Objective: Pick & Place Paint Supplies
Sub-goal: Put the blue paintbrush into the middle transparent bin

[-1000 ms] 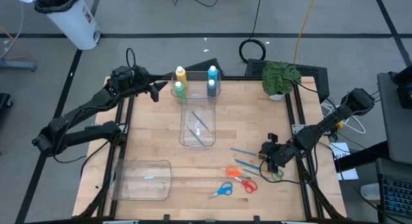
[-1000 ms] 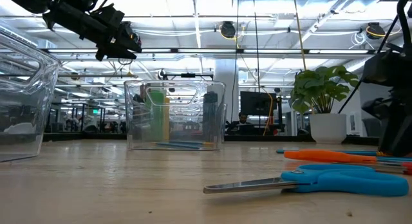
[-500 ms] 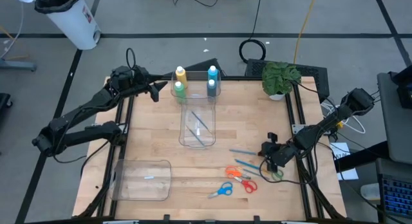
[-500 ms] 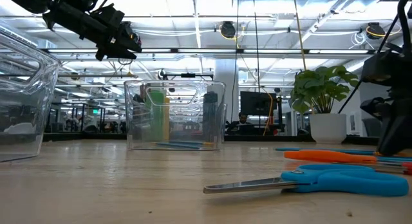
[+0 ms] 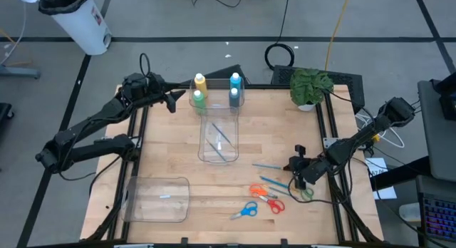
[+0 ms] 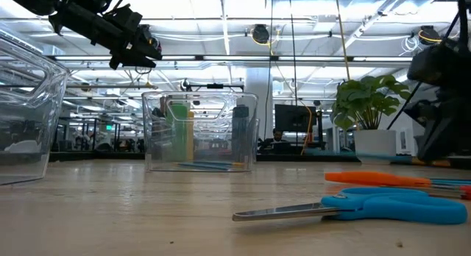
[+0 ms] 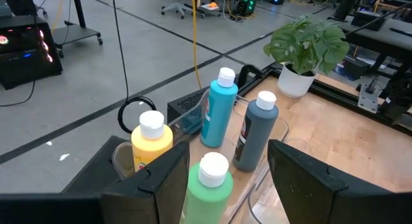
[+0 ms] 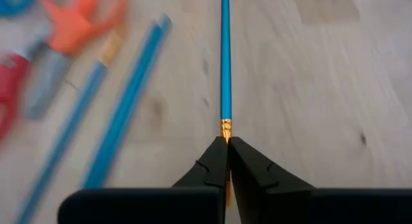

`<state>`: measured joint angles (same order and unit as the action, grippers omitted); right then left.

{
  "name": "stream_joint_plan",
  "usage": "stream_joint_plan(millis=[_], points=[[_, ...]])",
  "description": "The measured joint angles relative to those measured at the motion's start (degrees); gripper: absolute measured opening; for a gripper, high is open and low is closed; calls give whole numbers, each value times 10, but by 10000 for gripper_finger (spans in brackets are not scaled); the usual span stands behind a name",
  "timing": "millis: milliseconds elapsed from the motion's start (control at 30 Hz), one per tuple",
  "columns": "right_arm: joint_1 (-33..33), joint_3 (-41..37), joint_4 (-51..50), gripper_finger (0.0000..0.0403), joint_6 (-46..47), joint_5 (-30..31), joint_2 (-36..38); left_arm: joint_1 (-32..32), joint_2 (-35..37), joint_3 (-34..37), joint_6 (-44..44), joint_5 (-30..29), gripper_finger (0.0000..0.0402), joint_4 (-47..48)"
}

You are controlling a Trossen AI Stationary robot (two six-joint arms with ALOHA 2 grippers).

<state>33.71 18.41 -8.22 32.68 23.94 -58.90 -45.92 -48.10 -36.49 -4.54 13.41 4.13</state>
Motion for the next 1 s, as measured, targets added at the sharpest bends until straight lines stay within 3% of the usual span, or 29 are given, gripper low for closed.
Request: stream_joint_plan(millis=[300, 400, 533, 700, 1000], points=[[-9, 18, 17, 0, -80, 77, 98, 0, 0, 0, 0, 0, 214, 0], [-28, 18, 61, 0, -131, 120, 130, 0, 0, 0, 0, 0, 214, 0], [-79, 19, 135, 0, -229, 116, 163, 0, 0, 0, 0, 0, 214, 0], [-172, 19, 180, 0, -287, 43, 184, 0, 0, 0, 0, 0, 214, 0], [-353, 18, 277, 0, -319, -180, 185, 0, 0, 0, 0, 0, 214, 0]])
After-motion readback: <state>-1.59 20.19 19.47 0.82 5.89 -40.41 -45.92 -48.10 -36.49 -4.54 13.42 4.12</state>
